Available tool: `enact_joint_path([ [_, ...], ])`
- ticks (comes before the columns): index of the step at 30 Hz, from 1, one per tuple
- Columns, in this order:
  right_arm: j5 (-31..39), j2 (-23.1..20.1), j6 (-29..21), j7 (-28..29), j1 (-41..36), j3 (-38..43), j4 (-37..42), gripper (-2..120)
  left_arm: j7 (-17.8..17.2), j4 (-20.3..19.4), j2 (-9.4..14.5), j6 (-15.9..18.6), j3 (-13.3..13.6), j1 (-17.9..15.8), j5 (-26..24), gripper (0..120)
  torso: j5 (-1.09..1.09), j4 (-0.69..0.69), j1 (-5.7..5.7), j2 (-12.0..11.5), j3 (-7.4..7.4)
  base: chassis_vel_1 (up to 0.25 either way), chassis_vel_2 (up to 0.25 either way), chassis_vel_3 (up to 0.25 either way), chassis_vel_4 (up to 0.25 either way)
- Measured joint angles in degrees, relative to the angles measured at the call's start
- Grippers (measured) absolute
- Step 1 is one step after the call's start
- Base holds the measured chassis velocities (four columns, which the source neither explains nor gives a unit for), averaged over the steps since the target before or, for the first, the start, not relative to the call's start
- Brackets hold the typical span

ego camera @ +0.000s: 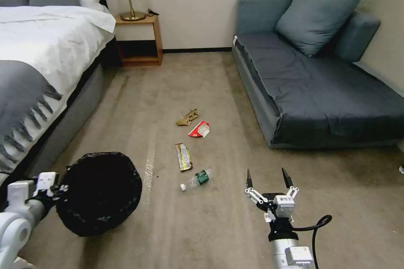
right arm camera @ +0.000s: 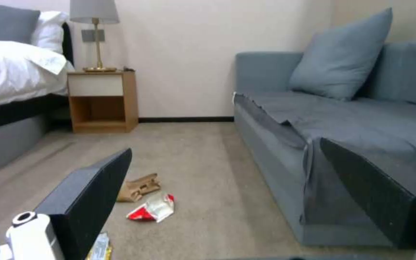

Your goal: Pick up the trash bin, then pick up the garbage on the floor and place it into the trash bin.

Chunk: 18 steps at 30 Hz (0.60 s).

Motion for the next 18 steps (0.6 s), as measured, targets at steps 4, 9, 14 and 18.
enact_joint_path([
  [4,0.48,-0.22,0.46,-0.22,0.29,0.07,-0.76,100,0.56,-3.43,-2.70,0.22,-2.44,2.57,0.28,3,0.00,0.00,0.00,0.00,0.00,0.000,0.000,0.000,0.000],
  [9,0.80,-0.23,0.83,-0.92,0.64,0.02,-1.16,100,1.28,-7.01,-4.68,0.30,-2.90,4.63,1.48,3,0.01,0.00,0.00,0.00,0.00,0.000,0.000,0.000,0.000],
  [14,0.84,-0.34,1.08,-1.30,1.06,0.09,-1.37,100,2.38,-12.06,-7.03,0.33,-3.33,7.70,5.65,3,0.01,-0.02,0.00,0.00,0.00,0.000,0.000,0.000,0.000],
  [18,0.84,-0.46,1.43,-1.75,0.99,0.10,-1.64,100,2.85,-12.55,-7.77,0.33,-4.40,8.52,6.24,3,0.01,-0.01,0.00,0.00,0.00,0.000,0.000,0.000,0.000],
])
